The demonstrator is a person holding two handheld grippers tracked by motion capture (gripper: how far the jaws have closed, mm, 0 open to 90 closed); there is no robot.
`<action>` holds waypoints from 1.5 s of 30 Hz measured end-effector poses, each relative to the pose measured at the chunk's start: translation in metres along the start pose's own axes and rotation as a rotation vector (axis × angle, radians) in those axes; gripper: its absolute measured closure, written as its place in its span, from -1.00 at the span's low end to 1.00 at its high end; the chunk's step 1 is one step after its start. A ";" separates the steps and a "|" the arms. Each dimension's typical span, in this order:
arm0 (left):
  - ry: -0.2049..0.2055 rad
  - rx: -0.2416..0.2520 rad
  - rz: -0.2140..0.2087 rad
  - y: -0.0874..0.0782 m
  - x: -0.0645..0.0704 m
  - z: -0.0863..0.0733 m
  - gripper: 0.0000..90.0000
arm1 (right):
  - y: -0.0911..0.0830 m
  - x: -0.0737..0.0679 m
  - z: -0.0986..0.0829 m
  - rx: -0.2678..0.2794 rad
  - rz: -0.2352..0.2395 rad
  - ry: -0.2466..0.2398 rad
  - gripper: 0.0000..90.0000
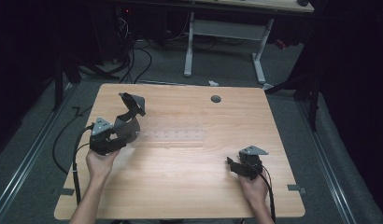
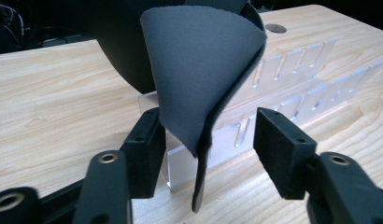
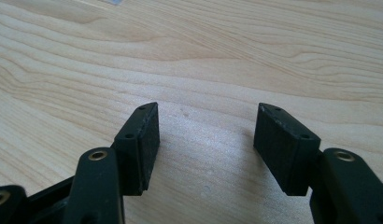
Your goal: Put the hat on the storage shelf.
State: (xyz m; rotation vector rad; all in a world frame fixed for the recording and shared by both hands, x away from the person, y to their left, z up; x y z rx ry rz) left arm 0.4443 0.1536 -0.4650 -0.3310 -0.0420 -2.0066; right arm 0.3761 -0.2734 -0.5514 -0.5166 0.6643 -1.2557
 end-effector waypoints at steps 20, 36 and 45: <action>-0.064 -0.003 -0.016 -0.037 0.002 -0.015 -0.12 | 0.001 0.000 0.001 0.000 0.004 -0.003 -0.09; -0.102 -0.025 -0.019 -0.054 0.000 -0.032 -0.16 | 0.001 0.000 0.001 0.001 0.004 -0.003 -0.09; -0.101 -0.053 -0.012 -0.058 0.001 -0.049 -0.15 | 0.001 0.000 0.001 0.001 0.004 -0.003 -0.09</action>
Point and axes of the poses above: each handheld gripper's, and its own axes: y roughly forward along the jaws, z roughly out of its top, x roughly to its right, the point moved 3 cm from there along y, roughly forward along the jaws, and after that the axes turned 15 degrees about y, right-handed, at the moved point
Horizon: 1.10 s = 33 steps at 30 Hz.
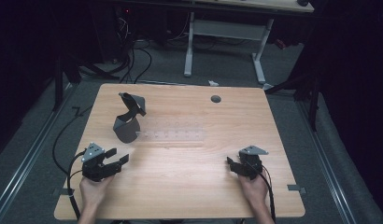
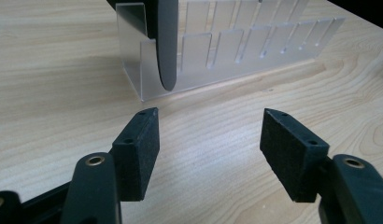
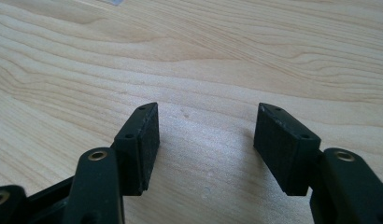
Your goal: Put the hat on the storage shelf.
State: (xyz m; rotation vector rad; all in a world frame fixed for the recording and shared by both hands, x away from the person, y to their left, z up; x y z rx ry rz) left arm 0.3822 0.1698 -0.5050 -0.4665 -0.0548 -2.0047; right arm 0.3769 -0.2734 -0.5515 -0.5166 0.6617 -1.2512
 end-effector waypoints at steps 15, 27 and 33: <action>0.001 -0.098 0.045 0.011 -0.013 -0.031 -0.14 | 0.000 0.000 0.000 0.000 -0.001 -0.001 -0.09; 0.016 -0.124 0.108 0.018 -0.022 -0.039 -0.15 | 0.000 0.000 0.000 0.000 -0.001 -0.001 -0.09; 0.070 -0.127 0.136 0.021 -0.019 -0.042 -0.21 | 0.000 0.000 0.000 0.000 -0.001 -0.001 -0.09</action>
Point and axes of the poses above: each handheld gripper's, and its own axes: y roughly forward along the jaws, z roughly out of its top, x roughly to its right, the point moved 3 cm from there along y, roughly forward along the jaws, and after that the axes turned 15 degrees about y, right-handed, at the moved point
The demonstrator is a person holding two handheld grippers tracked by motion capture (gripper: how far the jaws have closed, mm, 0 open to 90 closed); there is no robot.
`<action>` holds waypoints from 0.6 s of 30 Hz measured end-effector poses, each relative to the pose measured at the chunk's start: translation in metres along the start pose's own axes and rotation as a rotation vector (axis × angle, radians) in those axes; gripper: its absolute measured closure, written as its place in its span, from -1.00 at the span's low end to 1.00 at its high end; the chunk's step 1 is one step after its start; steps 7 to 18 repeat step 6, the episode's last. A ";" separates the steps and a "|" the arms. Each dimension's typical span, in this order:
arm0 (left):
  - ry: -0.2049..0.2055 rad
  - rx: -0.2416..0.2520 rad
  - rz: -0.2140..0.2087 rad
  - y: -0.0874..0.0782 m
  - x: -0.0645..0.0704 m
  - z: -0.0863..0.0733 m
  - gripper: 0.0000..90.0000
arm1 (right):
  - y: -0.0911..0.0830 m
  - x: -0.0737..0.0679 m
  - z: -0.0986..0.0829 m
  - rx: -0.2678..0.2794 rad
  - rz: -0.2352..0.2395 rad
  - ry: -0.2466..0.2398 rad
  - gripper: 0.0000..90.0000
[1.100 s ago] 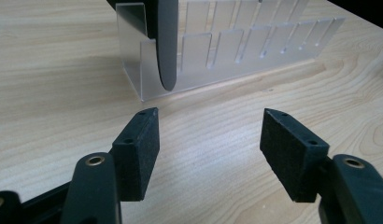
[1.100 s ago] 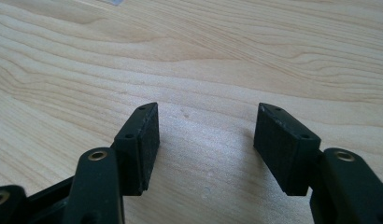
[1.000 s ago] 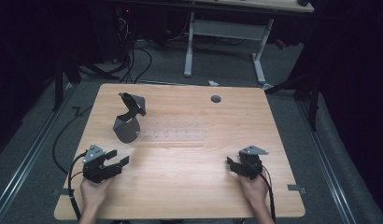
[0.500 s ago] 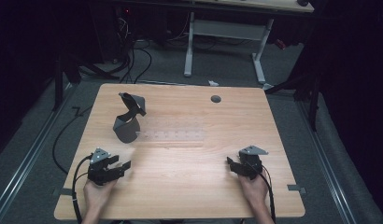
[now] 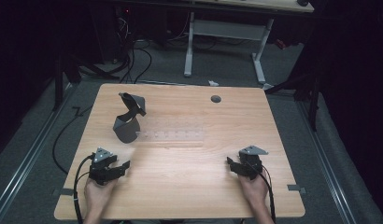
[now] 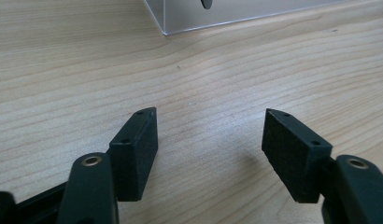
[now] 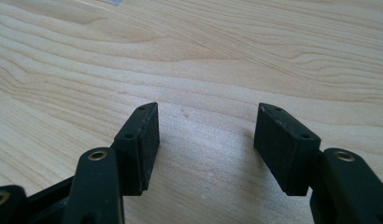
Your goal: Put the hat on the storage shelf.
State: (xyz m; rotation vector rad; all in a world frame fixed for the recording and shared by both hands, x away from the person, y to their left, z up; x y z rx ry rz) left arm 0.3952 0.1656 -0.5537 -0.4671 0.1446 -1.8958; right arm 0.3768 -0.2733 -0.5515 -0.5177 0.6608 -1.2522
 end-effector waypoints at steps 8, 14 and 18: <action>0.083 -0.013 0.019 0.003 0.007 -0.005 -0.30 | 0.000 0.000 0.000 -0.001 0.003 -0.002 -0.10; 0.083 -0.013 0.019 0.003 0.007 -0.005 -0.30 | 0.000 0.000 0.000 -0.001 0.003 -0.002 -0.10; 0.083 -0.013 0.019 0.003 0.007 -0.005 -0.30 | 0.000 0.000 0.000 -0.001 0.003 -0.002 -0.10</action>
Point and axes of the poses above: each handheld gripper's, and its own axes: y roughly forward along the jaws, z roughly out of its top, x roughly to its right, the point moved 3 cm from there along y, roughly forward along the jaws, and after that the axes turned 15 degrees about y, right-handed, at the moved point
